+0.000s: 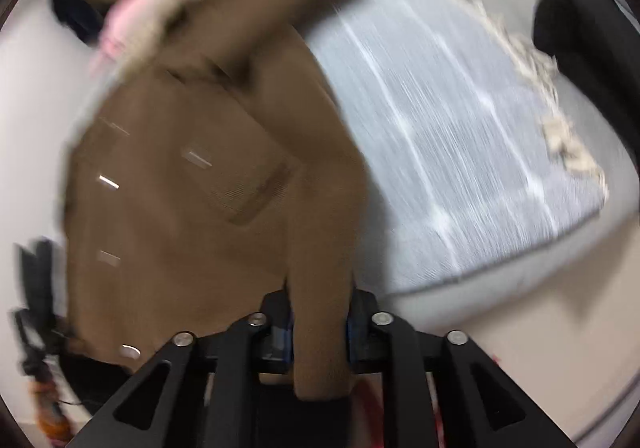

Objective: Fold large clothes

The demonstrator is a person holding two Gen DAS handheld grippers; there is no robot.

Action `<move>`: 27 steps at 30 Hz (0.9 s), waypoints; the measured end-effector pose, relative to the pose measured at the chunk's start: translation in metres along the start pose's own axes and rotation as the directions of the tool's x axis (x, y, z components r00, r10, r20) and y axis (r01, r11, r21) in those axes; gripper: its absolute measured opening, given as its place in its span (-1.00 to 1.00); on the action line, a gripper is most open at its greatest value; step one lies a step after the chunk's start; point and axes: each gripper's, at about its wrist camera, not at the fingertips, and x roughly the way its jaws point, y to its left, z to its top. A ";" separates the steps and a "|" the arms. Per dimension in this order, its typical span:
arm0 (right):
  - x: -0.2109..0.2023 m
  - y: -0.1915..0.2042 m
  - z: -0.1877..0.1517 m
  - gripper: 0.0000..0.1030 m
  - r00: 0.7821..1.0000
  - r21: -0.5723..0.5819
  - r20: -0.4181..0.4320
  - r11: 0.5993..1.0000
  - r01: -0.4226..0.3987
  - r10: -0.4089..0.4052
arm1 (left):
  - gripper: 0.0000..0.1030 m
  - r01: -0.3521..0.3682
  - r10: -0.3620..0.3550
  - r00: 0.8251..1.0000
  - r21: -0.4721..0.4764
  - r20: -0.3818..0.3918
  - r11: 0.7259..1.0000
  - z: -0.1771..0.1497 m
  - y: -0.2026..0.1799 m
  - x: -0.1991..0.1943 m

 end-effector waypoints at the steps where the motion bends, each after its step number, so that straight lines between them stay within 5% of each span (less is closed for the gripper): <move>1: -0.005 0.000 0.003 -0.23 1.000 0.001 0.002 1.000 0.006 -0.006 | -0.46 -0.010 0.009 1.000 0.017 0.029 1.000 0.004 0.002 -0.010; 3: -0.016 0.005 0.009 -0.13 0.999 -0.017 0.008 0.999 0.046 -0.046 | 0.31 -0.061 0.058 0.993 0.030 0.106 0.998 0.013 0.010 -0.033; 5: -0.035 0.022 0.022 0.03 0.989 -0.066 0.058 0.988 0.140 -0.136 | 0.53 -0.096 0.092 0.977 0.012 0.194 0.995 0.021 0.012 -0.049; 9: -0.050 0.049 0.030 0.32 0.980 -0.115 0.143 0.982 0.153 -0.136 | 0.54 -0.147 0.152 0.955 -0.038 0.253 0.988 0.052 0.022 -0.053; 16: -0.047 0.141 0.089 0.35 0.974 -0.182 0.227 0.982 0.053 -0.011 | 0.54 -0.199 0.180 0.924 0.021 0.339 0.980 0.103 -0.019 -0.030; 25: -0.027 0.270 0.147 0.41 0.936 -0.278 0.299 0.955 -0.099 0.184 | 0.54 -0.340 0.291 0.900 0.106 0.326 0.934 0.169 -0.044 0.031; 27: -0.012 0.288 0.154 0.42 0.930 -0.298 0.309 0.949 -0.104 0.199 | 0.38 -0.359 0.307 0.891 0.105 0.334 0.927 0.177 -0.043 0.038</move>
